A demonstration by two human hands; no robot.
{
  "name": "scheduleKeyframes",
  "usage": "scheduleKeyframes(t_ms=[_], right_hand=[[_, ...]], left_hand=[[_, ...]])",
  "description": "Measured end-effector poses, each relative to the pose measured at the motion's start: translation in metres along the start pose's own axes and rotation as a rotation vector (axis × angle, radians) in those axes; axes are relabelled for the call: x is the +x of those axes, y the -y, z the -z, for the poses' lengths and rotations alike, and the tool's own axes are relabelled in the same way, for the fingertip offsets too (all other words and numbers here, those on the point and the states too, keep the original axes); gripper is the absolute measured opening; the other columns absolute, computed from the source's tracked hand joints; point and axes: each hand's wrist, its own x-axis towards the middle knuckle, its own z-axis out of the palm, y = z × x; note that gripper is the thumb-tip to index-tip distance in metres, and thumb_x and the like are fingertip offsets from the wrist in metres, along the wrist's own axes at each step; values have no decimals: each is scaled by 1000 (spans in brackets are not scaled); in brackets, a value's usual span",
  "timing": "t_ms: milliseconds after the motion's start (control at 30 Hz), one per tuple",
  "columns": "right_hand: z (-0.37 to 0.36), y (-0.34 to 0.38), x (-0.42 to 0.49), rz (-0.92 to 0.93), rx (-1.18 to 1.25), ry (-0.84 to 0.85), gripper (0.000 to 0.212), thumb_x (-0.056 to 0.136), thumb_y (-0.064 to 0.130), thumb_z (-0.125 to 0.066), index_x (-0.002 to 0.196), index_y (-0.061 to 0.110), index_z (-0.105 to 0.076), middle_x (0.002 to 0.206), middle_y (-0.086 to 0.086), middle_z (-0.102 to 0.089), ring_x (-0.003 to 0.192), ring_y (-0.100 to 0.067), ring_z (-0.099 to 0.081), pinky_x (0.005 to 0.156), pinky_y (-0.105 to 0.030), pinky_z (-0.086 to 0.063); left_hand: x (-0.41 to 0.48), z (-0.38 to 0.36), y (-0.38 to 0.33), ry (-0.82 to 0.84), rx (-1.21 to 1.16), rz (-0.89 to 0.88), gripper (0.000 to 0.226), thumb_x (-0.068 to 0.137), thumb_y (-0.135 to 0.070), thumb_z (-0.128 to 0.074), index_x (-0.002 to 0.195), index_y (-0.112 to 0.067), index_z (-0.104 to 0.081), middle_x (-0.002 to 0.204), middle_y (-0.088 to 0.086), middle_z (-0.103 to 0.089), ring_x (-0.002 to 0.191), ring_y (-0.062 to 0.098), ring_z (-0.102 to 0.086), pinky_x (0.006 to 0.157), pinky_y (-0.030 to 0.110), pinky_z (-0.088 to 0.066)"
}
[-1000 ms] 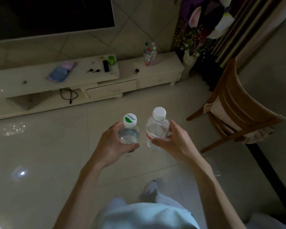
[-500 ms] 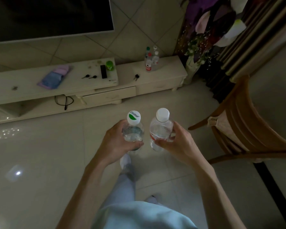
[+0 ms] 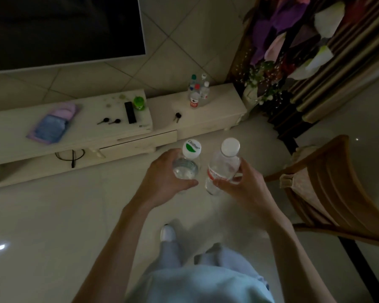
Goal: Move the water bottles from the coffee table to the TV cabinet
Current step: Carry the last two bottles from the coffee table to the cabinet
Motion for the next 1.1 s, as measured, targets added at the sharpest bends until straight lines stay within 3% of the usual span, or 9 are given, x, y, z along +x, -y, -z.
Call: scheduleKeyframes(t_ms=[133, 400, 467, 567, 633, 767, 867, 1000, 1100], right_hand=[[-1, 12, 32, 3, -17, -11, 55, 74, 40, -81, 116, 38, -46, 96, 27, -54, 86, 5, -58, 68, -10, -43], [11, 16, 104, 15, -8, 31, 57, 74, 38, -81, 118, 37, -45, 108, 13, -60, 94, -7, -61, 72, -14, -45], [18, 17, 126, 25, -4, 30, 60, 73, 38, -82, 123, 31, -49, 110, 11, -61, 96, -9, -62, 69, -10, -42], [33, 16, 163, 60, -4, 43, 62, 75, 37, -81, 127, 29, -49, 109, 14, -59, 96, -6, -60, 63, -5, -37], [48, 15, 187, 79, 10, 47, 63, 74, 40, -81, 127, 31, -49, 111, 16, -59, 99, -6, -60, 68, -10, -41], [81, 8, 238, 122, 11, 44, 67, 70, 44, -81, 127, 31, -49, 118, 11, -63, 104, -10, -62, 88, -32, -54], [102, 4, 266, 153, 10, 65, 66, 71, 48, -79, 127, 34, -48, 122, 11, -62, 105, -9, -60, 91, -35, -54], [118, -2, 288, 169, 26, 58, 66, 71, 48, -78, 127, 33, -48, 121, 12, -62, 106, -8, -61, 90, -38, -55], [123, -7, 298, 152, 56, 55, 64, 71, 46, -79, 126, 31, -49, 120, 10, -63, 105, -9, -61, 89, -38, -55]], left_hand=[[25, 11, 4, -10, -24, 15, 71, 59, -35, -86, 121, -29, -54, 113, -9, -62, 102, 10, -60, 86, 29, -49], [79, 15, -2, -24, -18, 80, 70, 58, -35, -87, 120, -28, -55, 108, -9, -63, 98, 10, -61, 82, 25, -48], [97, 15, -12, -36, -9, 89, 69, 58, -36, -87, 119, -27, -56, 107, -9, -63, 97, 11, -61, 83, 27, -49], [128, 14, -26, -73, 16, 96, 56, 59, -36, -87, 105, -31, -56, 96, -14, -61, 90, 6, -60, 70, 21, -45], [147, 12, -41, -91, 20, 97, 54, 59, -35, -87, 101, -35, -54, 95, -17, -60, 87, 1, -58, 64, 16, -39], [191, 2, -75, -120, 49, 101, 53, 59, -34, -88, 95, -34, -50, 87, -18, -57, 79, -2, -56, 60, 16, -35], [219, -10, -96, -133, 55, 94, 53, 60, -34, -88, 99, -31, -51, 88, -17, -58, 81, 1, -57, 64, 18, -41], [250, -24, -110, -105, 46, 121, 66, 58, -35, -87, 116, -26, -55, 101, -9, -65, 91, 8, -63, 80, 30, -51], [273, -29, -117, -85, 53, 129, 65, 58, -35, -87, 115, -26, -56, 99, -11, -65, 91, 6, -62, 75, 24, -50]])
